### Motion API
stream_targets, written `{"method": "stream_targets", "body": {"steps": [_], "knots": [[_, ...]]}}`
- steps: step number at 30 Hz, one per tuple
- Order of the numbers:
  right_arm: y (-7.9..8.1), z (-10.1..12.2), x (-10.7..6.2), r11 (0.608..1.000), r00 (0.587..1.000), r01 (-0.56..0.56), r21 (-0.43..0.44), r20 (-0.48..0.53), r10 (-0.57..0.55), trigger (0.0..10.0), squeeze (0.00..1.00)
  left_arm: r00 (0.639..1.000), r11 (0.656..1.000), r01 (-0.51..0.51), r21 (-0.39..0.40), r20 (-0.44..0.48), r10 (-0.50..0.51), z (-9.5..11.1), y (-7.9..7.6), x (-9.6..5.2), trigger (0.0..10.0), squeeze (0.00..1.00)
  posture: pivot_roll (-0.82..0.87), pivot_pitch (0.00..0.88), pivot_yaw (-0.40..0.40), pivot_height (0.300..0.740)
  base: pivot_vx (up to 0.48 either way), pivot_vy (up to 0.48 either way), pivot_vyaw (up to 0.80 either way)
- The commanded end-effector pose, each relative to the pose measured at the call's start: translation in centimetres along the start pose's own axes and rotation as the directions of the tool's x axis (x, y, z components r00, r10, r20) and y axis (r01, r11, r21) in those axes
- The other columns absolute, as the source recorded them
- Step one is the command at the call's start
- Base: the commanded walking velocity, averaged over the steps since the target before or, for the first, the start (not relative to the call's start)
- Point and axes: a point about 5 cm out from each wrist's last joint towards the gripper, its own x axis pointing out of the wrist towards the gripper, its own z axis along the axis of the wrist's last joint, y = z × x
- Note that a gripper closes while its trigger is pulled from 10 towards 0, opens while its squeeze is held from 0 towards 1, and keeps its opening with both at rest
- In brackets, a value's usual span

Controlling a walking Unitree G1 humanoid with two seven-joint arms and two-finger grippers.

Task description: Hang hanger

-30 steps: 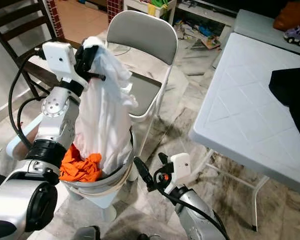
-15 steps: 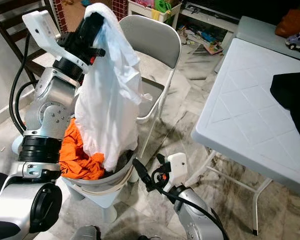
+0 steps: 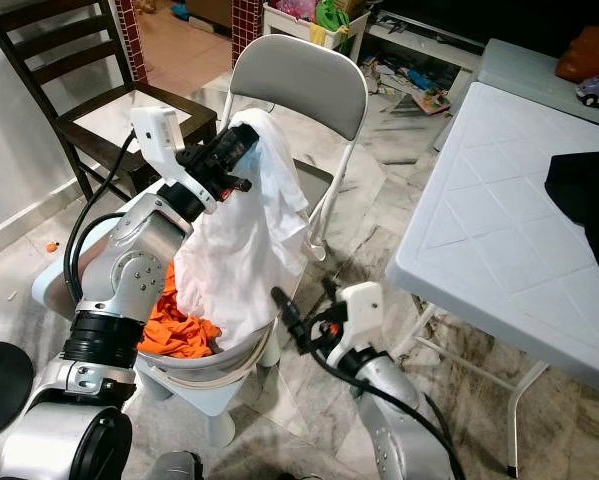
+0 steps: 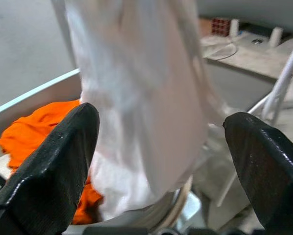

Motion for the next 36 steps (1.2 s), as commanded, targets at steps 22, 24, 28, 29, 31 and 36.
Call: {"method": "stream_targets", "body": {"steps": [22,24,28,29,31,36], "knots": [[1.1,0.1,0.8,0.994,0.994,-0.11,0.005,-0.026,0.11,10.0,0.0,0.999,0.999,-0.034,-0.038,-0.008,0.034,-0.7,-1.0,0.8,0.0,0.0,0.25,0.129,-0.14,0.74,0.0,0.0,0.0],[1.2,-0.2,1.5,0.995,0.995,-0.1,0.005,-0.025,0.1,10.0,0.0,1.0,0.998,-0.028,-0.054,-0.004,0.027,-0.7,-1.4,0.9,0.0,0.0,0.25,0.13,-0.139,0.74,0.0,0.0,0.0],[1.5,-0.3,2.6,0.997,0.997,-0.074,0.001,-0.01,0.074,6.9,0.0,1.0,0.997,-0.017,-0.069,-0.008,0.016,-1.0,-2.0,1.0,0.0,0.0,0.26,0.133,-0.137,0.74,0.0,0.0,0.0],[1.5,-0.3,2.7,0.998,0.998,-0.07,0.001,-0.006,0.07,6.9,0.0,1.0,0.997,-0.016,-0.071,-0.008,0.015,-1.1,-2.1,1.0,0.0,0.0,0.26,0.133,-0.137,0.74,0.0,0.0,0.0],[1.5,-0.4,3.2,0.998,0.998,-0.056,-0.001,-0.008,0.056,7.0,0.0,1.0,0.997,-0.009,-0.082,-0.011,0.009,-1.2,-2.4,1.0,0.0,0.0,0.26,0.135,-0.14,0.74,0.0,0.0,0.0],[1.1,-0.4,3.6,1.0,1.0,-0.016,-0.011,0.009,0.016,0.0,0.0,1.0,0.996,-0.005,-0.088,-0.01,0.005,-1.3,-2.7,0.9,0.0,0.0,0.26,0.137,-0.142,0.74,0.0,0.0,0.0]]}}
